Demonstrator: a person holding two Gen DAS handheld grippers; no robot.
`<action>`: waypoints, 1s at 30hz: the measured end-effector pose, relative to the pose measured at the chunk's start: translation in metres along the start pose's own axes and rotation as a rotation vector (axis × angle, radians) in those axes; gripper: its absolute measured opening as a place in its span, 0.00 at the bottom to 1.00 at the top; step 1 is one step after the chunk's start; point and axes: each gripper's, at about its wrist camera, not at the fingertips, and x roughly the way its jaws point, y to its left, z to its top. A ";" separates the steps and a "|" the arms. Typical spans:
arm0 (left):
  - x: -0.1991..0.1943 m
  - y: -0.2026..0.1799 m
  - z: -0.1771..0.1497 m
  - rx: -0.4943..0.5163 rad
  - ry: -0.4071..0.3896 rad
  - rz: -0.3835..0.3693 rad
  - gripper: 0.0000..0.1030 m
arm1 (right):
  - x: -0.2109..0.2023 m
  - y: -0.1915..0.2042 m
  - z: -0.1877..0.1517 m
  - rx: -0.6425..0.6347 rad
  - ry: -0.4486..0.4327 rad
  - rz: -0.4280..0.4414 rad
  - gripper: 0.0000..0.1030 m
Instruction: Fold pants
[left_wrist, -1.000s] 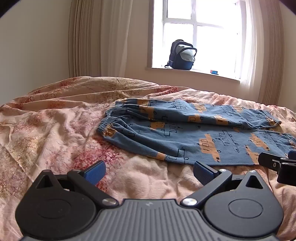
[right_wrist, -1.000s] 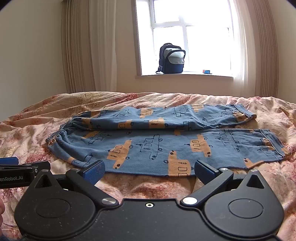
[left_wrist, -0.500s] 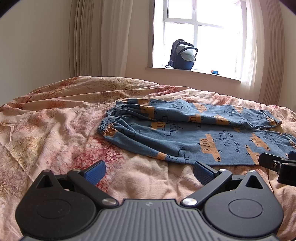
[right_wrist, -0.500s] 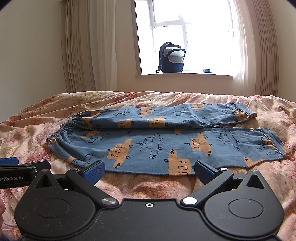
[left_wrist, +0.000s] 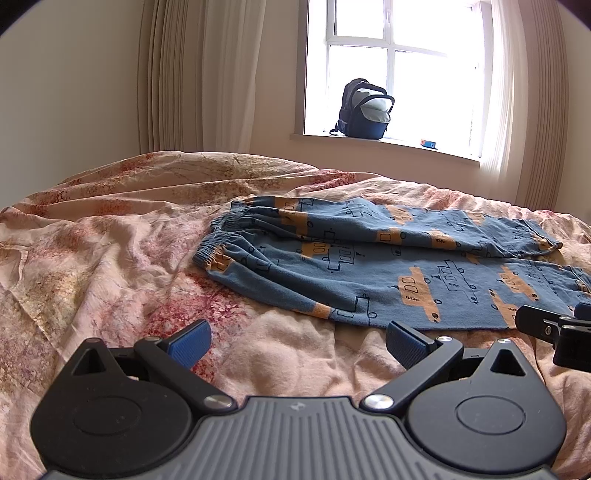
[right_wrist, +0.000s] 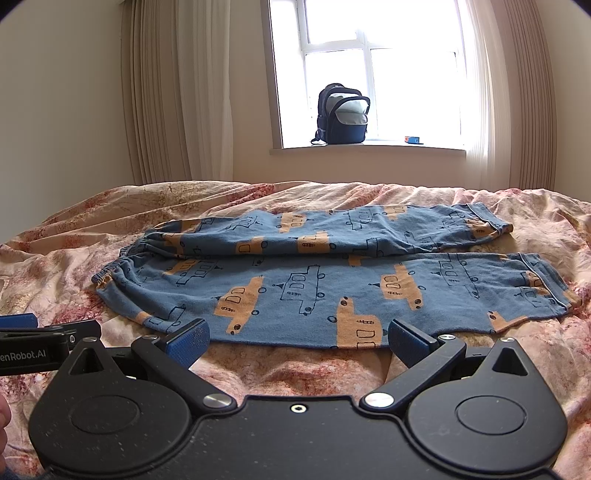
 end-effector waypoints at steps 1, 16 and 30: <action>0.000 0.000 0.000 0.000 0.000 0.000 1.00 | 0.000 0.000 0.000 0.000 0.000 0.000 1.00; 0.001 -0.001 -0.001 -0.001 0.006 -0.001 1.00 | 0.002 -0.002 0.001 0.004 0.004 0.002 1.00; 0.003 0.000 -0.003 -0.002 0.009 -0.001 1.00 | 0.002 -0.002 -0.001 0.005 0.007 0.002 1.00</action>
